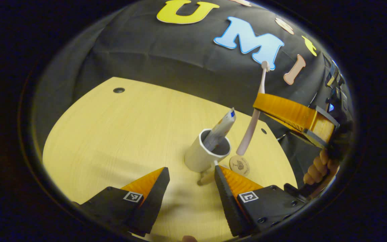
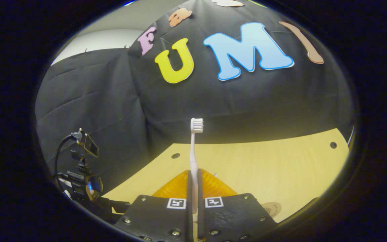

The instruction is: Put the toothbrush and toothpaste on the desktop into the cup, then pick up the cup and place it on the coaster on the desktop.

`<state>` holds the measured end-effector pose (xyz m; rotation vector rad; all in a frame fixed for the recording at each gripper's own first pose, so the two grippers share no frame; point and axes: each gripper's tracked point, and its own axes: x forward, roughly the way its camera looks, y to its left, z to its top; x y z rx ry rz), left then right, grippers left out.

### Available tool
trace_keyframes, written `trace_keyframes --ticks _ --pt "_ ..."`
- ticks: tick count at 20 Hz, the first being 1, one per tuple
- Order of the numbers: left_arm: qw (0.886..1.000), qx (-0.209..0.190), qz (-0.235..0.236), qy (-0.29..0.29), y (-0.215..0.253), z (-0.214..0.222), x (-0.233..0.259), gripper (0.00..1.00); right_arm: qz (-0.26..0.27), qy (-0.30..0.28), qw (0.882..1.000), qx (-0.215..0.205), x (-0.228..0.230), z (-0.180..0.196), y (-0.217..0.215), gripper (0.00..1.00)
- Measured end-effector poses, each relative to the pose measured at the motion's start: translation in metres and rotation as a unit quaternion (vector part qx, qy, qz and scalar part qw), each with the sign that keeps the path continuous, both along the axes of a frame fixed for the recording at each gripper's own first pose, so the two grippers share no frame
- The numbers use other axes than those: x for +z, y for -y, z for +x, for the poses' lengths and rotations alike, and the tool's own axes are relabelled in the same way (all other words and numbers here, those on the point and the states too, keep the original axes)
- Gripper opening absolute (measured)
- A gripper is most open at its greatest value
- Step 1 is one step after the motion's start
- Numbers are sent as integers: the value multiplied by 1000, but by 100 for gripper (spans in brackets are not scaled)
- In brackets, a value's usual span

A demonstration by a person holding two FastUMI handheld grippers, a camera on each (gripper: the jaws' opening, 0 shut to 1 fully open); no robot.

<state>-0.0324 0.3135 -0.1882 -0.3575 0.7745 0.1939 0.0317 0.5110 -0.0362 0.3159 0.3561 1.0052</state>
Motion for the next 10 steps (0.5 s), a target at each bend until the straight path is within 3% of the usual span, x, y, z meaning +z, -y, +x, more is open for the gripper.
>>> trace_keyframes --ticks 9,10 --pt "999 11 -17 -39 -7 -37 -17 88 -67 91 994 -5 -31 12 -31 6" --pt "999 10 -18 -41 -7 -36 -18 82 -70 97 993 -8 -31 14 -31 6"
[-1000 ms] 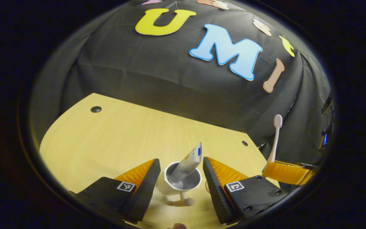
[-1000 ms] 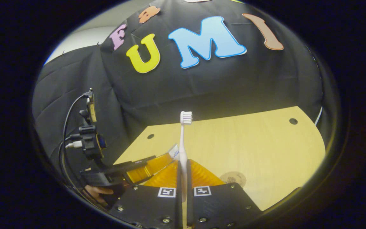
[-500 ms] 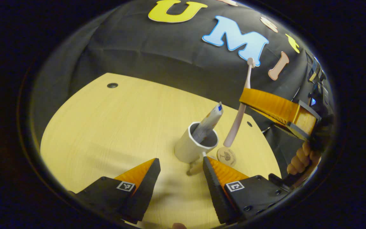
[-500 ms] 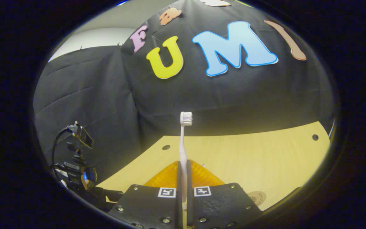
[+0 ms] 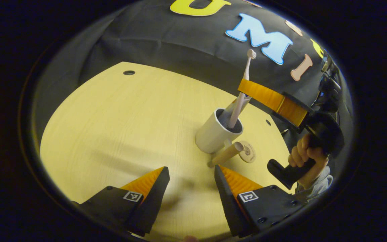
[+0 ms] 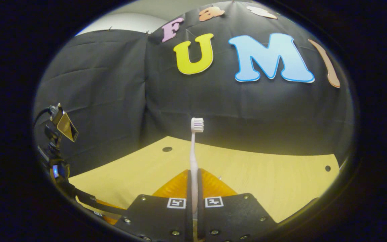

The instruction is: Put the toothbrush and toothpaste on the desktop into the cup, then pick up the cup and place it on the coaster on the desktop.

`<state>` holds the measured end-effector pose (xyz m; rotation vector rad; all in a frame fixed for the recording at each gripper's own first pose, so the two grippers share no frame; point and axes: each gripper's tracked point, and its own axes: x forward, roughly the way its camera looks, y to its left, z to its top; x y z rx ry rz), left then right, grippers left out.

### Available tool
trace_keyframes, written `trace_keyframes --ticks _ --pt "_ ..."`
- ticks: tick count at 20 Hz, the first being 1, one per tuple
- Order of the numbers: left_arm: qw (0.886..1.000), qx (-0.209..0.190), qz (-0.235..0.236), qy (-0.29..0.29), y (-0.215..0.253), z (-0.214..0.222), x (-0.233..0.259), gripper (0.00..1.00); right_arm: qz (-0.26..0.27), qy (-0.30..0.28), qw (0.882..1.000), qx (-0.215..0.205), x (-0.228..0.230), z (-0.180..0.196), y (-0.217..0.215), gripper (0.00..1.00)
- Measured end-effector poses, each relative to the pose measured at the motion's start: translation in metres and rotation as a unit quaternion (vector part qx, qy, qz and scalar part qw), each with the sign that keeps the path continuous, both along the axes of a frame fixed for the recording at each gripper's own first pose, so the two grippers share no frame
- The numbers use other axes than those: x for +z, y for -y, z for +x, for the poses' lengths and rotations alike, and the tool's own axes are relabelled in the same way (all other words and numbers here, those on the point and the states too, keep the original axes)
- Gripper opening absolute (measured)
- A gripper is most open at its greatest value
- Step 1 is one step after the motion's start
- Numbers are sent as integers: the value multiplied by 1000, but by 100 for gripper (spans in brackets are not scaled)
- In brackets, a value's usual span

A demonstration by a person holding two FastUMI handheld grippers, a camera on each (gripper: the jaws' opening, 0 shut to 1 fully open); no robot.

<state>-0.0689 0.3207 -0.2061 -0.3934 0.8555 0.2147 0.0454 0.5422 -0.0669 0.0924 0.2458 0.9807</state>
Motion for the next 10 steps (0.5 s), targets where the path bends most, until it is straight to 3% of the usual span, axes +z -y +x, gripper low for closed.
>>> trace_keyframes --ticks 2,4,5,6,7,8,9,10 --pt "1000 -3 0 -4 -1 0 -2 82 -7 10 1000 -2 -1 -1 0 11" --pt "1000 -8 3 -2 1 1 0 82 -15 20 1000 -7 -2 2 0 6" --pt "1000 -10 3 -2 2 2 0 88 -20 25 999 -11 -3 3 2 7" --pt "1000 -12 3 -1 4 3 0 82 -24 27 999 -14 -2 4 2 11" --pt "1000 -14 2 -1 6 3 1 82 -24 26 999 -14 -3 3 1 12" --pt "1000 -15 0 -2 8 2 1 82 -25 23 999 -19 -3 3 2 24" --pt "1000 -16 -2 -2 9 3 -1 82 -22 20 999 -20 -2 2 3 23" --pt "1000 -17 -3 -3 10 4 -1 82 -21 17 999 -25 -2 3 5 38"
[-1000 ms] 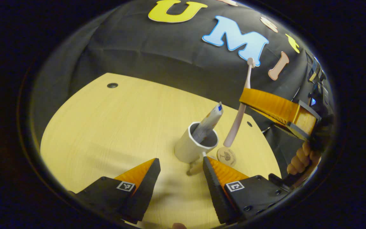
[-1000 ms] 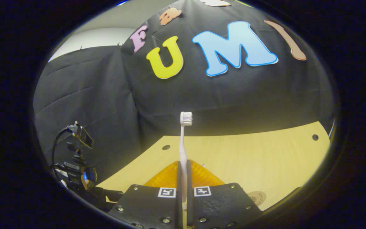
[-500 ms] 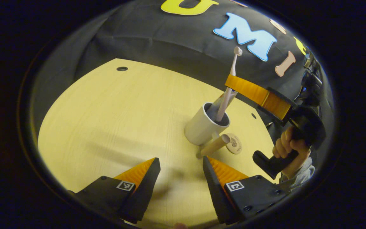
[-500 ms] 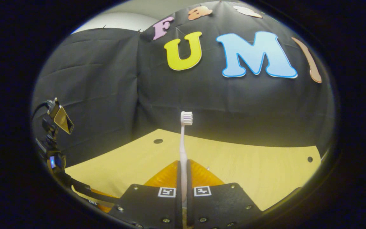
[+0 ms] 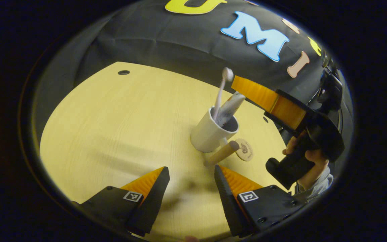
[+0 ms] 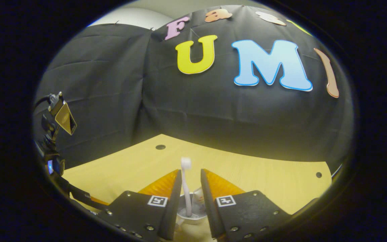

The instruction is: Put the toothbrush and toothpaste on the desktop into the cup, then pick up the cup and place it on the coaster on the desktop.

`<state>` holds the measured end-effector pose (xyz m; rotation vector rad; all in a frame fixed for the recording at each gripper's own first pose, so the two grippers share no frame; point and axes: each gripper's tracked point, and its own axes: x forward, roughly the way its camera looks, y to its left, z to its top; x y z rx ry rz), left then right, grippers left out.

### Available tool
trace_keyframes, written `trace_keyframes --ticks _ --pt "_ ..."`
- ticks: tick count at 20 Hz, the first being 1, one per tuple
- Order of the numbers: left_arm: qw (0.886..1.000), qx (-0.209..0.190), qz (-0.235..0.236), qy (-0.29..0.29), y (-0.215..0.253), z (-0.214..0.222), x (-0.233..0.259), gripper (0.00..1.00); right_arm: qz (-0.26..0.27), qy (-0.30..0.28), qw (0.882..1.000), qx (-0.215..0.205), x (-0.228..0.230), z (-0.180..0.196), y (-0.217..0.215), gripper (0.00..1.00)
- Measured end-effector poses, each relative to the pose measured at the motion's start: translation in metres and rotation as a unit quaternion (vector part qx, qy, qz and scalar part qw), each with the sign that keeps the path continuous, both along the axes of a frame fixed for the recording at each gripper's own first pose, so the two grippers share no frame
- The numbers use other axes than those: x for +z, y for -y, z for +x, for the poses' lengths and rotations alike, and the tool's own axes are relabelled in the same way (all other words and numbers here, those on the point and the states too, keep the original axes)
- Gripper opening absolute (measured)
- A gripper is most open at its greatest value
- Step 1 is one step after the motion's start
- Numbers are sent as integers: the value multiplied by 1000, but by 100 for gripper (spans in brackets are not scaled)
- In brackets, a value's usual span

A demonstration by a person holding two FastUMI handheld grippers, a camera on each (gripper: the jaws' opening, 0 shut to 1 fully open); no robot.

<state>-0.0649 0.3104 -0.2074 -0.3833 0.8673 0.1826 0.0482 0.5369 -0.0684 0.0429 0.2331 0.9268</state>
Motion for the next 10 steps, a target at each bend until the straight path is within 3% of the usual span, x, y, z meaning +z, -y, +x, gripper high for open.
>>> trace_keyframes --ticks 2,4,9,10 --pt "1000 -2 1 1 2 1 0 82 6 -7 1000 2 5 -2 6 45" --pt "1000 -4 4 2 3 1 2 82 7 -10 1000 -6 5 1 8 69" --pt "1000 -14 8 0 16 6 6 82 20 -10 999 -29 26 0 39 69" --pt "1000 -18 10 1 21 7 8 88 22 -12 999 -36 31 0 47 69"
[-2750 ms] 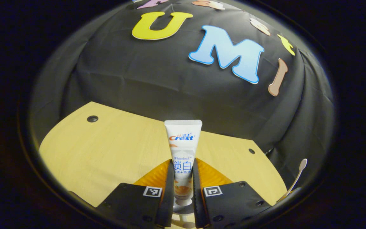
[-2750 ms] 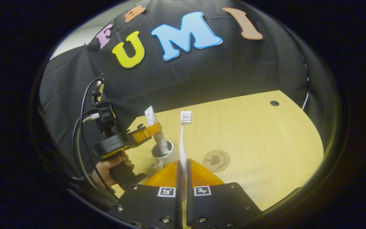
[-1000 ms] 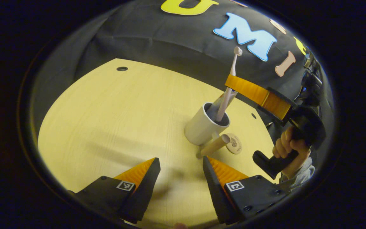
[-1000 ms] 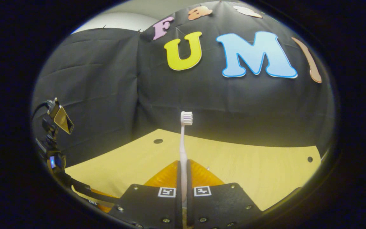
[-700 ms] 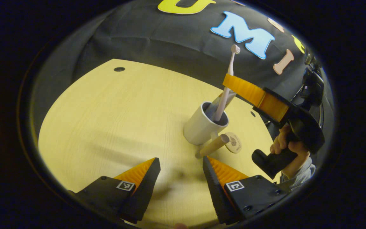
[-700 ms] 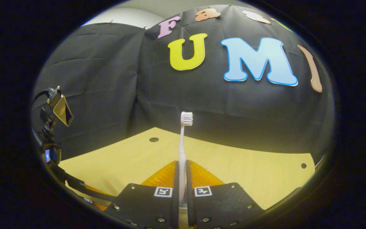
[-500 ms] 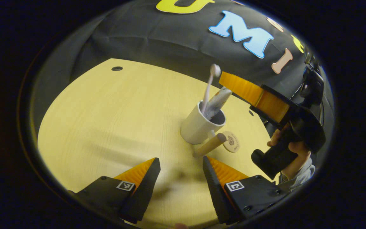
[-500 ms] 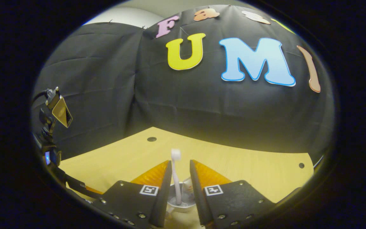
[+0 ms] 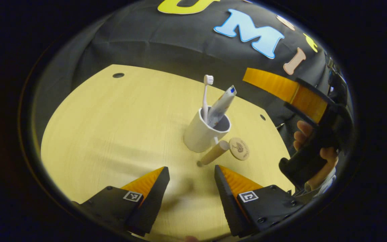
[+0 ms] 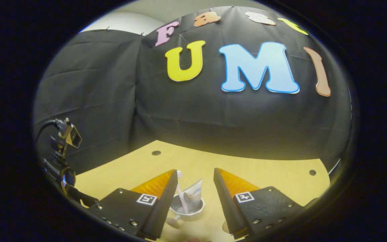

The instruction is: Put the toothbrush and toothpaste on the desktop into the cup, then pick up the cup and place it on the coaster on the desktop.

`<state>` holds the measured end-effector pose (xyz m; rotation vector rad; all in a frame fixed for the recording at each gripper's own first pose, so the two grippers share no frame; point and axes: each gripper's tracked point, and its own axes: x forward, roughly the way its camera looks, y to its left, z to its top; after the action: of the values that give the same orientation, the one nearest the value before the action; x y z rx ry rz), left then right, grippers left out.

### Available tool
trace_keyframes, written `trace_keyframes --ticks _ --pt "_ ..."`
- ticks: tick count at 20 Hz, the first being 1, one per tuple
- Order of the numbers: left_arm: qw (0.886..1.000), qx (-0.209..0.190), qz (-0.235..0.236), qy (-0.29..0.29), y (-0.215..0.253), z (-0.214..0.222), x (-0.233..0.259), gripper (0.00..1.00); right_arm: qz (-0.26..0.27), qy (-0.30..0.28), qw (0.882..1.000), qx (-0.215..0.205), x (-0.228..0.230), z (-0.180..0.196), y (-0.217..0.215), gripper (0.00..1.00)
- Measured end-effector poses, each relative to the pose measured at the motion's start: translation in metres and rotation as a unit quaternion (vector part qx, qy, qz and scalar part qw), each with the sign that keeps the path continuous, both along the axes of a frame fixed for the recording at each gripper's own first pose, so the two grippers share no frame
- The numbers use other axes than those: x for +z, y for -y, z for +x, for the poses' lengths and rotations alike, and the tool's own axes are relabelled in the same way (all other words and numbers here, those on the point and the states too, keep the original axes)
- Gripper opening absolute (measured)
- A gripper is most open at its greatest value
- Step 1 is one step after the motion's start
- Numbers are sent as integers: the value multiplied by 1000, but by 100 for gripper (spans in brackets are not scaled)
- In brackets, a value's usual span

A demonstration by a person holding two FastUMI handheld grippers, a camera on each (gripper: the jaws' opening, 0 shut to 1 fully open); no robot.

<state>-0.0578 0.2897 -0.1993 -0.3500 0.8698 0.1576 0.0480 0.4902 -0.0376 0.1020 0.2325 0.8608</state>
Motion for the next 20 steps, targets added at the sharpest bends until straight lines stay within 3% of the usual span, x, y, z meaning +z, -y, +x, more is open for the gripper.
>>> trace_keyframes --ticks 7,16,20 --pt "1000 -24 5 -14 33 17 -3 88 3 -30 999 -41 8 9 54 69" --pt "993 -50 28 -105 35 48 -31 88 -16 -65 993 -97 -6 16 123 69" --pt "989 -36 30 -138 36 61 -39 89 -30 -92 988 -116 -27 14 152 69"
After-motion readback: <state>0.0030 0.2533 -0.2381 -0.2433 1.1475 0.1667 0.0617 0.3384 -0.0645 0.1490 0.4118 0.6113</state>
